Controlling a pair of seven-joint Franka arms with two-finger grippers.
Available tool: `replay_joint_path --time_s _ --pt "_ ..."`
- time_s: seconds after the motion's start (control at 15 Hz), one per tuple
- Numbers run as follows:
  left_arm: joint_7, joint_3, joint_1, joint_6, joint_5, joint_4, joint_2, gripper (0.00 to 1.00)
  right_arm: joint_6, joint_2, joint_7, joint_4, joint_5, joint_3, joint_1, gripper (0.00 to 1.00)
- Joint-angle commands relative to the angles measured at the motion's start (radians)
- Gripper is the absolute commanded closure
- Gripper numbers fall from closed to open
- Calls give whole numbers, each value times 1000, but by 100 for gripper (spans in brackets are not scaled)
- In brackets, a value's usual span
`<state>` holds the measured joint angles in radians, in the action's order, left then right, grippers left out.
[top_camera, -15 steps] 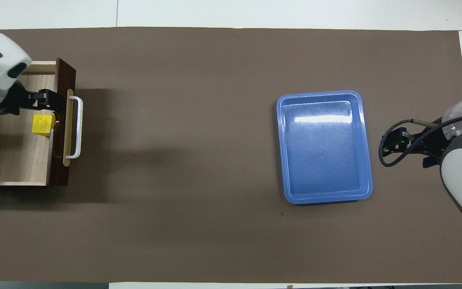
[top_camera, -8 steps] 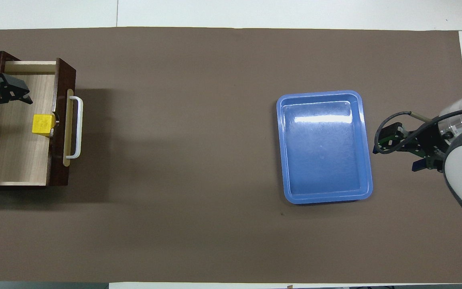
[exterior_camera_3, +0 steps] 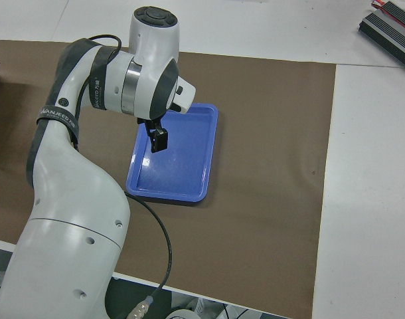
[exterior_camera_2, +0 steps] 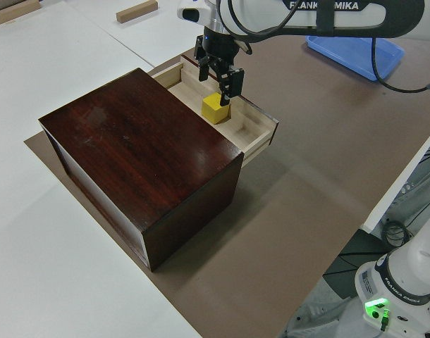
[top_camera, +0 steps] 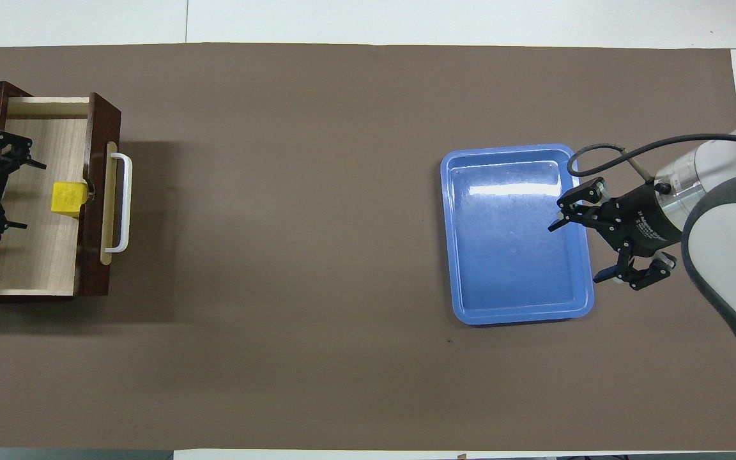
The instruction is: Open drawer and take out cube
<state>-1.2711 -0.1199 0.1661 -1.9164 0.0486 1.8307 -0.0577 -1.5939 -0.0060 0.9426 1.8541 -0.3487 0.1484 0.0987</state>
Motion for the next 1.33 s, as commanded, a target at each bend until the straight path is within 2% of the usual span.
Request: replay_joint_path --time_s 0.0,0.33,0.73,1.27 --pt "-72 -6 12 -23 -18 25 -2 0 -24 9 100 7 -59 0 4 0" --pt "-120 -6 10 -33 -16 33 -17 0 -32 18 192 10 -116 0 4 0" --pt "-160 -6 -4 -87 -16 77 -24 0 -35 20 194 10 -116 0 4 0" --pt "-171 -6 -8 -92 -16 111 -10 0 -35 20 200 10 -116 0 4 0"
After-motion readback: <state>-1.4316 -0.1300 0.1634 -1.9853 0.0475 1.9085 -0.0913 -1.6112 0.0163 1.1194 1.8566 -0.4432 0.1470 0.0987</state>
